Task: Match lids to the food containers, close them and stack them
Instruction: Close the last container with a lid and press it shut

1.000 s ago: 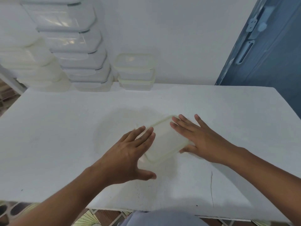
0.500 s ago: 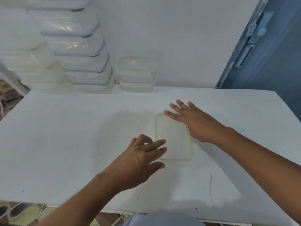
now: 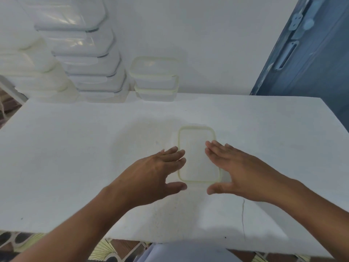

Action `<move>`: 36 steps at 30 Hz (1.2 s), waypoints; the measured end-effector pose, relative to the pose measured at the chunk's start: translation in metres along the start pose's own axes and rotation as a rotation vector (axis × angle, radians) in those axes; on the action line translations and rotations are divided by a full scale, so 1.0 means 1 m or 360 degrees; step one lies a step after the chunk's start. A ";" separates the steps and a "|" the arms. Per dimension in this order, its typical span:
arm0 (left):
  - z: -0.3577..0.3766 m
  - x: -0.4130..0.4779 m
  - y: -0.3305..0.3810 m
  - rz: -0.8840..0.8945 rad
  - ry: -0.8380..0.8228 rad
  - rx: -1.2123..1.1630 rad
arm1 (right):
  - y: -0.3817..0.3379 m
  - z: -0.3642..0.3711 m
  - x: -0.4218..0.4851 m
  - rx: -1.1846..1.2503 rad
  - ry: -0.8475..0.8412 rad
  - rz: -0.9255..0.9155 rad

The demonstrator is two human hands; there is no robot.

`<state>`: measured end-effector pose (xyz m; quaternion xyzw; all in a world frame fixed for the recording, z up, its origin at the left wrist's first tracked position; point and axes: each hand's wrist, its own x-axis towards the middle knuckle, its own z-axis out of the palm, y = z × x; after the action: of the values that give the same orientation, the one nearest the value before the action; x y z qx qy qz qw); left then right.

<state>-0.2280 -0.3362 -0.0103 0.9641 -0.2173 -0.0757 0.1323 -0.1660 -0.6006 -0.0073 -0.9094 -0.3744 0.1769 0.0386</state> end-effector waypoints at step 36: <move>0.043 -0.009 -0.014 0.0162 0.0520 0.0134 | 0.025 0.063 0.009 0.0047 0.0808 -0.0333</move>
<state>-0.2388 -0.3297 -0.0546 0.9560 -0.2445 0.0982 0.1290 -0.1656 -0.6165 -0.0735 -0.8804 -0.4419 -0.0562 0.1626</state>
